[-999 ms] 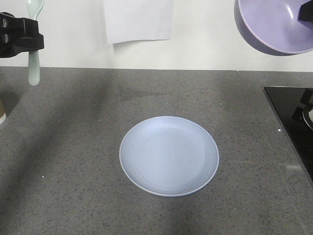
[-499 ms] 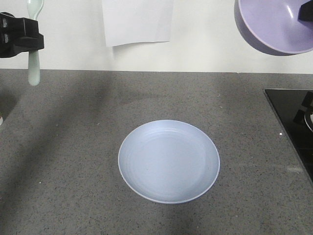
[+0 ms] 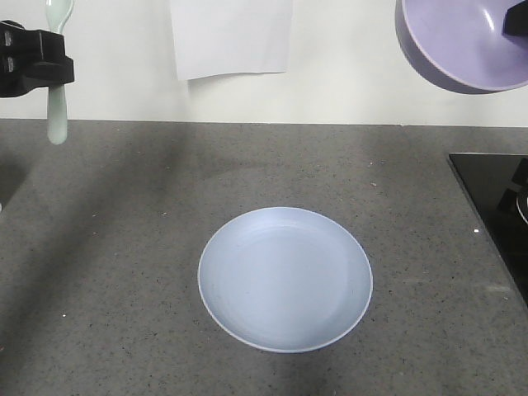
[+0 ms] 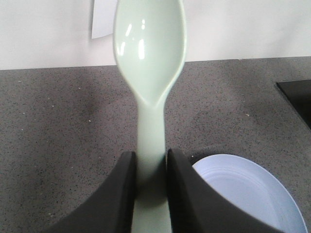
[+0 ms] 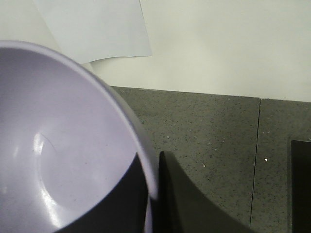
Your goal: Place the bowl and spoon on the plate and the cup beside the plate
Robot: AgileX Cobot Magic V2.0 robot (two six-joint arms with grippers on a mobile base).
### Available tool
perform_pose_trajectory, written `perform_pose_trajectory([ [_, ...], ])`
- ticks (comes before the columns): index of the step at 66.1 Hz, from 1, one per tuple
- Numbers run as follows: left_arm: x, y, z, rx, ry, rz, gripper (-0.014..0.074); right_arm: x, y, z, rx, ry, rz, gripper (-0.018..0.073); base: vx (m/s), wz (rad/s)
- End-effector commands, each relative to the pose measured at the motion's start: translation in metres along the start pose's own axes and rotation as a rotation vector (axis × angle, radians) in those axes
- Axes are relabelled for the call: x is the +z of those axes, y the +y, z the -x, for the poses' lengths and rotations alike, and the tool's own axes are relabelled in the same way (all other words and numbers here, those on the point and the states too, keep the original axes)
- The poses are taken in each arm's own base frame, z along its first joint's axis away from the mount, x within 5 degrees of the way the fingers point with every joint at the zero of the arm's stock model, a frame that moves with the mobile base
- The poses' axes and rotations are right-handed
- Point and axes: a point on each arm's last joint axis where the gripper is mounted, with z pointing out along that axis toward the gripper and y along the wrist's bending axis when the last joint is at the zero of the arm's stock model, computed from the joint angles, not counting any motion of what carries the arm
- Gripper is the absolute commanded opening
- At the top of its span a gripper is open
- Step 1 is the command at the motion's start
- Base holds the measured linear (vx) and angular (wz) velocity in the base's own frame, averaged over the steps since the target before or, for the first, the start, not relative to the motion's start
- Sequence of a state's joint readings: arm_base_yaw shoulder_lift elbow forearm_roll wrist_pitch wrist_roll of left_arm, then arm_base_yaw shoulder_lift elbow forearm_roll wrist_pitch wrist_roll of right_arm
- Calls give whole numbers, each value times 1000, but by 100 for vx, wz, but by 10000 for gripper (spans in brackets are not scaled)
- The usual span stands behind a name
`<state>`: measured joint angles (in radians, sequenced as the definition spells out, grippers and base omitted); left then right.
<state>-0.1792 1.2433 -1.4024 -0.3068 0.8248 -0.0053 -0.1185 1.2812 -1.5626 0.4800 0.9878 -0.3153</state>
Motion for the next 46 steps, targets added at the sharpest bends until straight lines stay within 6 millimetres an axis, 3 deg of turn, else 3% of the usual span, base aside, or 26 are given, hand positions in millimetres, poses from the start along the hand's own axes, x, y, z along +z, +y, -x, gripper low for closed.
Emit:
perform_pose_trajectory([
  [1, -15, -7, 12, -3, -110, -28, -6, -17, 7, 12, -9, -113, 4, -10, 2, 0],
  [46, -15, -7, 12, -3, -110, -28, -6, -17, 7, 12, -9, -113, 4, -10, 0, 0],
])
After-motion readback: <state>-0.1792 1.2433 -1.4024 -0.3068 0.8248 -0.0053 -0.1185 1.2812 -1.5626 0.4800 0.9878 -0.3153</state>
